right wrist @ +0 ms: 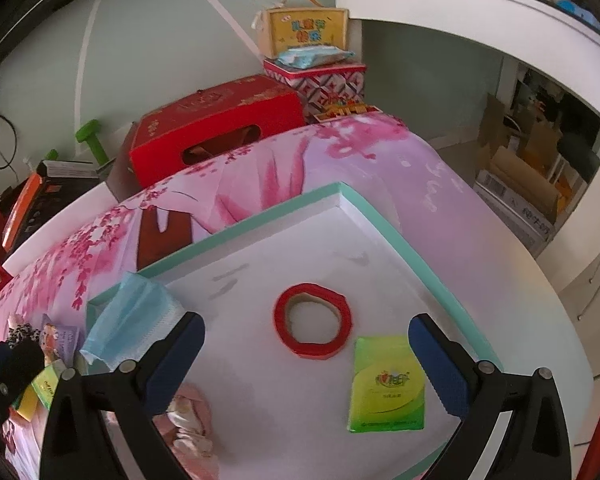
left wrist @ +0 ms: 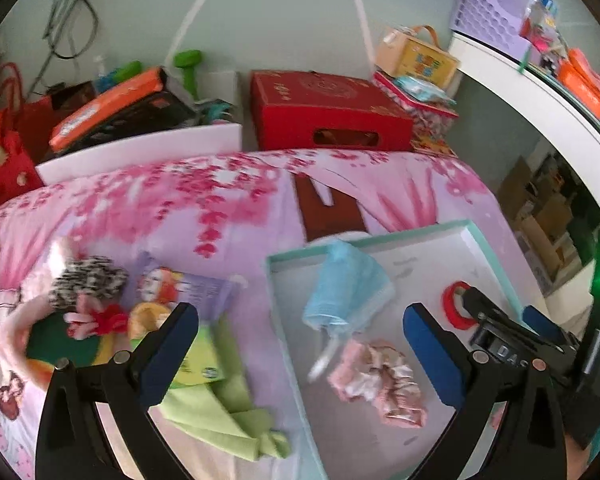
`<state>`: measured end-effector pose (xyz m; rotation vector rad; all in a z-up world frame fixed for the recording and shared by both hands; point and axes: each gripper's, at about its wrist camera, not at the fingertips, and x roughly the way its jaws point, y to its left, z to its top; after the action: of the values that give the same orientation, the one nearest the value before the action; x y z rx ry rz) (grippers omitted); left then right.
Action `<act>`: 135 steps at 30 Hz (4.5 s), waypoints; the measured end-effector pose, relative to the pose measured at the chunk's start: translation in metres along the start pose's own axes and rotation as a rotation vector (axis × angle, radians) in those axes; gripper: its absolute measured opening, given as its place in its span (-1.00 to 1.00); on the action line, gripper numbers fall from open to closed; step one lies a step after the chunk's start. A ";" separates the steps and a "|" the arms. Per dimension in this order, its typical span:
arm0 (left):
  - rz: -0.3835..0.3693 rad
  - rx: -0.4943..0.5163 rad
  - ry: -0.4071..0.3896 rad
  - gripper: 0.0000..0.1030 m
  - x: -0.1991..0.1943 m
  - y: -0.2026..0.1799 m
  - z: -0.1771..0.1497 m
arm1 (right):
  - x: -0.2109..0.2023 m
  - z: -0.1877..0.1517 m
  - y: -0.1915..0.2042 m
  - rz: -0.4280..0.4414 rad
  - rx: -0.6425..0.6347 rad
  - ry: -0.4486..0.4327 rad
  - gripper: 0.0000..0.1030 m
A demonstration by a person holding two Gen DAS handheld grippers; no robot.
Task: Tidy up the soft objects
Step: 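Move both grippers back from the tray toward the pile, then grasp the pink fuzzy towel with the left gripper while the right grasps a green tissue pack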
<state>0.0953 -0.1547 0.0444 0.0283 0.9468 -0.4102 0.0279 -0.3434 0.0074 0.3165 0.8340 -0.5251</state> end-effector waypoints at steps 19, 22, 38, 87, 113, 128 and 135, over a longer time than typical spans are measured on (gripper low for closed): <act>0.120 -0.364 -0.079 0.99 -0.035 0.154 -0.007 | -0.031 -0.015 0.115 0.276 -0.198 -0.061 1.00; 0.175 -0.419 -0.124 0.99 -0.048 0.181 -0.014 | -0.036 -0.022 0.137 0.302 -0.254 -0.064 1.00; 0.264 -0.570 0.049 0.97 -0.028 0.252 -0.042 | -0.016 -0.066 0.213 0.382 -0.452 0.041 1.00; 0.140 -0.670 -0.014 -0.74 -0.038 0.268 -0.047 | 0.011 -0.074 0.222 0.422 -0.444 0.116 0.20; 0.150 -0.655 0.019 -0.74 -0.029 0.266 -0.048 | 0.016 -0.098 0.249 0.373 -0.550 0.112 0.46; 0.145 -0.618 -0.027 -0.76 -0.041 0.260 -0.042 | 0.002 -0.091 0.245 0.387 -0.542 0.079 0.29; 0.147 -0.585 -0.073 -0.79 -0.054 0.253 -0.034 | -0.014 -0.081 0.239 0.399 -0.525 0.031 0.29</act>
<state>0.1304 0.1032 0.0285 -0.4440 0.9561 0.0121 0.1031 -0.1036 -0.0180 0.0022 0.8787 0.0782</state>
